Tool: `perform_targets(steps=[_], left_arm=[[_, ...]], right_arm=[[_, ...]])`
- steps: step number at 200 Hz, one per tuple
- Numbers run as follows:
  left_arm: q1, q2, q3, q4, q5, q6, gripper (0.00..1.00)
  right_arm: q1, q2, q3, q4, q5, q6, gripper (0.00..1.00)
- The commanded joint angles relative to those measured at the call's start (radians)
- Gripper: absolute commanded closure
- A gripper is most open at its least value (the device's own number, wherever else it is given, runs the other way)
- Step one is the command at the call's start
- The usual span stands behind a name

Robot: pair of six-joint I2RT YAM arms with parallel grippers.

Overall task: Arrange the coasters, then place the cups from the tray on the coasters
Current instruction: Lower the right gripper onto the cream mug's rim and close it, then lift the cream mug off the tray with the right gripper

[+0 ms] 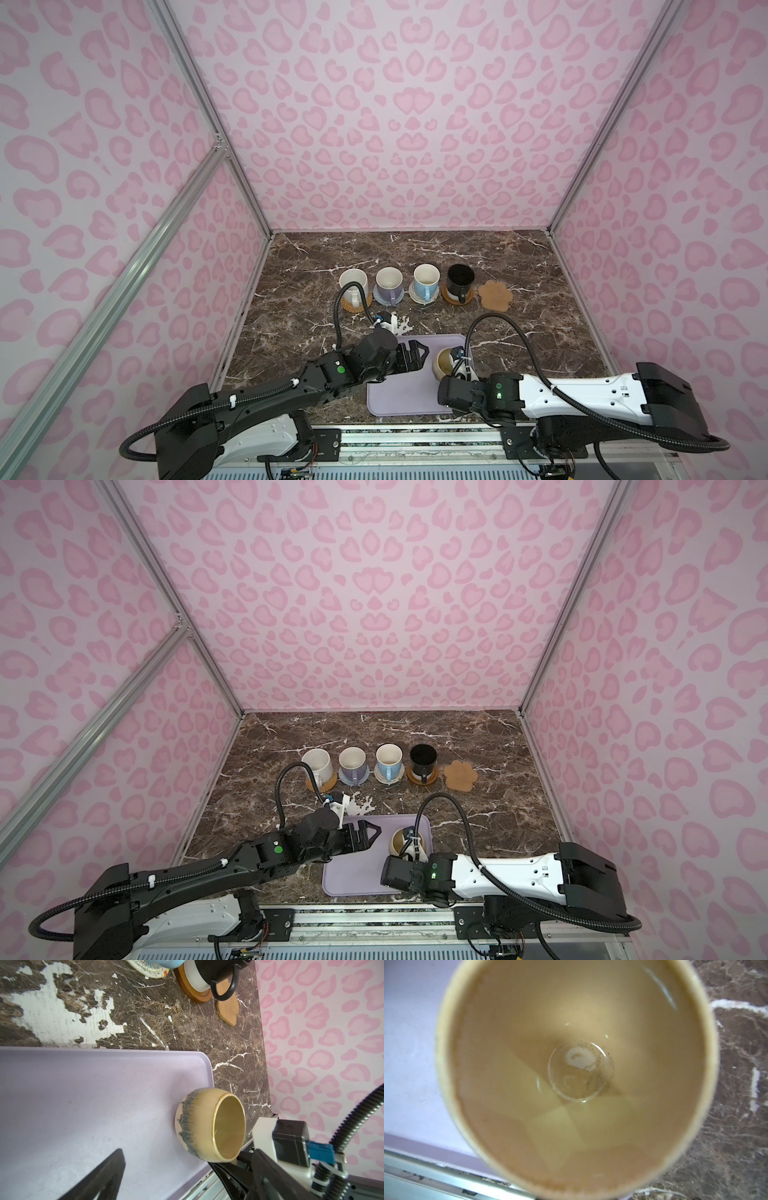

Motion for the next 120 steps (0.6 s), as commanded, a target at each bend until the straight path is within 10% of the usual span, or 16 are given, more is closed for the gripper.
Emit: perform_targets(steps=[1, 52, 120], left_arm=[[-0.001, 0.003, 0.005, 0.009, -0.016, 0.006, 0.03], [-0.001, -0.008, -0.004, 0.008, -0.015, 0.003, 0.03], [-0.001, -0.018, -0.008, 0.006, -0.019, 0.004, 0.03]], right_arm=[[-0.007, 0.008, -0.004, 0.005, 0.021, -0.003, 0.80], [-0.022, 0.026, -0.011, 0.036, 0.004, -0.006, 0.71], [-0.028, 0.051, -0.008, 0.048, -0.004, -0.015, 0.84]])
